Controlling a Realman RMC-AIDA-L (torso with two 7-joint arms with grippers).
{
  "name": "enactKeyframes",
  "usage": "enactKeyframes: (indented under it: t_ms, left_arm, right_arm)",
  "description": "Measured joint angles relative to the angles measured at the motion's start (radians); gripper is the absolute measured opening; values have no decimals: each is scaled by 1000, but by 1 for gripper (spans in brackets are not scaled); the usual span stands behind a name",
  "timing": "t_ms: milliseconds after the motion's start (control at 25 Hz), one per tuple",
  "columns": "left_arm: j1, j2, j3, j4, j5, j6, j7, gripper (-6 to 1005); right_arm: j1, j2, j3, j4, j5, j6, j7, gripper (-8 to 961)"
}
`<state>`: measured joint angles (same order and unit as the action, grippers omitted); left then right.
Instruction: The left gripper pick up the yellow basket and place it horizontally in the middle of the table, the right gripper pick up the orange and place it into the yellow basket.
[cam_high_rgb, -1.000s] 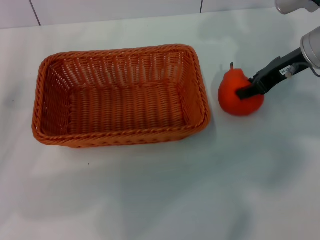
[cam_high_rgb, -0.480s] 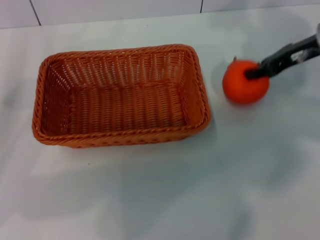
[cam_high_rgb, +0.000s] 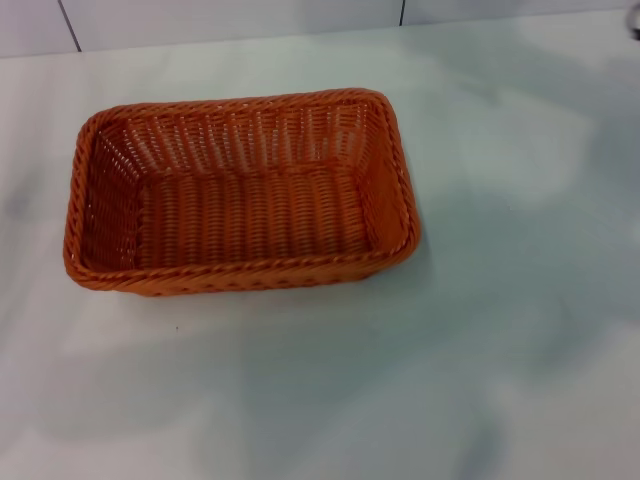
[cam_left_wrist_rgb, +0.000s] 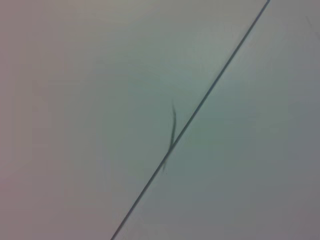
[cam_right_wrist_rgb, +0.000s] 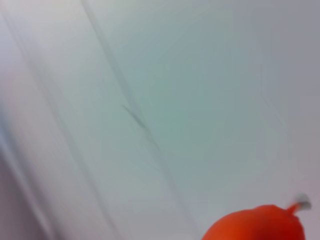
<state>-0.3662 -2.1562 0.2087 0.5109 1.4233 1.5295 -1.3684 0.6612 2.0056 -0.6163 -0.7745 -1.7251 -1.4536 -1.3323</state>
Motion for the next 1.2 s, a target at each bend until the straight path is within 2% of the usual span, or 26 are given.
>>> enactKeyframes:
  t_ms: [120, 200, 320, 440, 640, 920, 1080, 1200]
  left_arm:
    - [-1, 1, 0, -15, -1, 3, 0, 785]
    - [-3, 3, 1, -25, -1, 4, 0, 784]
    - [-4, 4, 0, -32, -1, 4, 0, 784]
    - [-1, 5, -1, -35, -1, 5, 0, 784]
    - [4, 6, 0, -35, -1, 5, 0, 784]
    - [6, 6, -2, -37, -1, 5, 0, 785]
    - [6, 5, -4, -37, -2, 5, 2, 784]
    - [6, 3, -5, -37, -9, 5, 9, 784]
  right_arm:
    - [27, 64, -48, 10, 82, -14, -72, 147]
    - [56, 83, -105, 42, 92, -9, -109, 137]
    - [118, 80, -216, 145, 88, 30, -151, 121]
    - [128, 79, -270, 171, 84, 78, -153, 106]
    - [101, 79, -260, 171, 95, 82, -155, 292]
    - [33, 74, -207, 163, 167, 62, -190, 615]
    - [-46, 80, -187, 194, 353, 27, -330, 784]
    - [-104, 83, -186, 285, 548, 6, -532, 845]
